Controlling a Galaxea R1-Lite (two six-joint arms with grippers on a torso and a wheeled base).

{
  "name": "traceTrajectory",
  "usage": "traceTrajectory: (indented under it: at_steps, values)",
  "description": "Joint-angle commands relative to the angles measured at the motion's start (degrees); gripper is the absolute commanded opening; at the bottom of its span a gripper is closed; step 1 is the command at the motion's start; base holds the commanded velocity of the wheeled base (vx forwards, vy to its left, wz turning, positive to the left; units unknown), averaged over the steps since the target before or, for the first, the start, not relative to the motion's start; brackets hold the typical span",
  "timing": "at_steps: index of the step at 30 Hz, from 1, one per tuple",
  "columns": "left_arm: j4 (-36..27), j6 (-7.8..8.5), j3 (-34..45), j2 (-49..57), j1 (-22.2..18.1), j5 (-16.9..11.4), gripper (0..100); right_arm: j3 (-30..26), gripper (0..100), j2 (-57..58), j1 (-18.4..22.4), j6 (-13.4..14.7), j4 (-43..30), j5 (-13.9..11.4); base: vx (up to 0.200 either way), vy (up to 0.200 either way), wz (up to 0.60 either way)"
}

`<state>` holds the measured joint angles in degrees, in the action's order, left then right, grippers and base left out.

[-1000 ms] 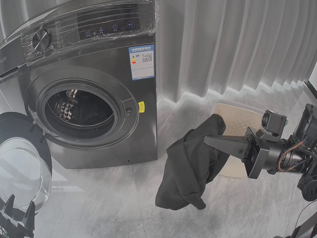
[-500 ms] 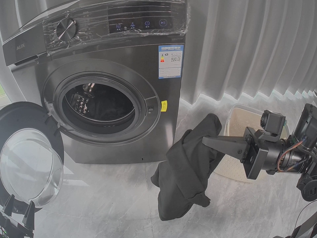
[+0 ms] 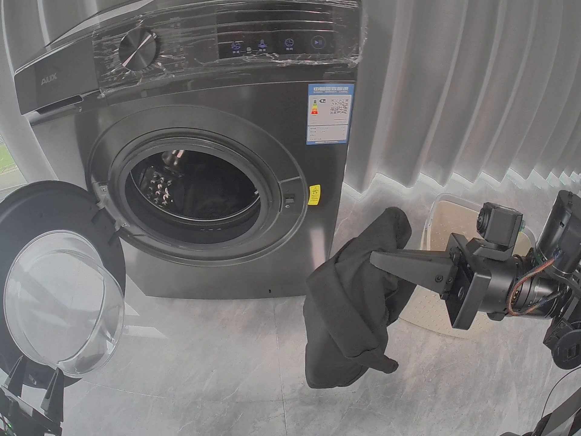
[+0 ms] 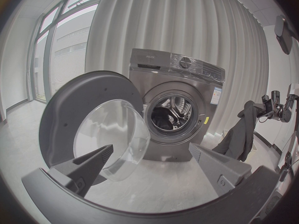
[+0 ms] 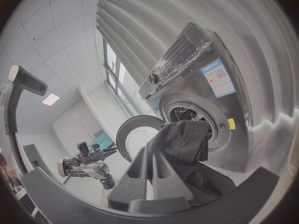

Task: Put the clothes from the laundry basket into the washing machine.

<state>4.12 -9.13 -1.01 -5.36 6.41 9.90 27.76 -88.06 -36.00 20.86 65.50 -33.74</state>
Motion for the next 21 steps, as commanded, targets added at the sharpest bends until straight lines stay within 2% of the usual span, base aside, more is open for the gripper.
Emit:
traceTrajectory:
  at_steps: [1,5,10,12,14,15,18,21]
  values:
    - [0.01,-0.01,1.01,0.0,0.0,0.03,100,0.02,0,-0.09,-0.04,-0.03,-0.02,-0.09,0.0,0.0,0.0]
    - [0.01,0.08,1.01,-0.09,0.0,0.03,100,-0.16,0,-0.44,-0.56,-0.12,-0.02,-0.18,0.0,0.0,0.0]
    - [0.01,0.08,1.01,-0.09,0.0,0.03,100,0.1,0,-3.96,-0.21,-3.81,-0.11,0.35,0.0,0.0,0.0]
    - [0.01,0.08,1.01,-0.09,0.0,0.03,100,0.54,0,-4.84,-0.21,-3.98,-0.2,0.7,0.0,0.0,0.0]
    - [0.01,0.08,1.01,-0.09,0.0,0.03,100,1.25,0,-5.19,-0.65,-4.07,-0.9,2.19,0.0,0.0,0.0]
    - [0.01,0.17,1.01,-0.09,0.0,0.03,100,1.69,0,-5.36,-0.92,-4.16,-1.16,4.3,0.0,0.0,0.0]
    - [0.01,0.17,1.01,-0.09,0.0,0.03,100,3.18,0,-6.24,-1.97,-4.16,-1.87,8.34,0.0,0.0,0.0]
    - [0.01,0.61,1.01,-0.09,0.0,0.03,100,4.23,0,-6.77,-2.32,-4.07,-2.22,11.24,0.0,0.0,0.0]
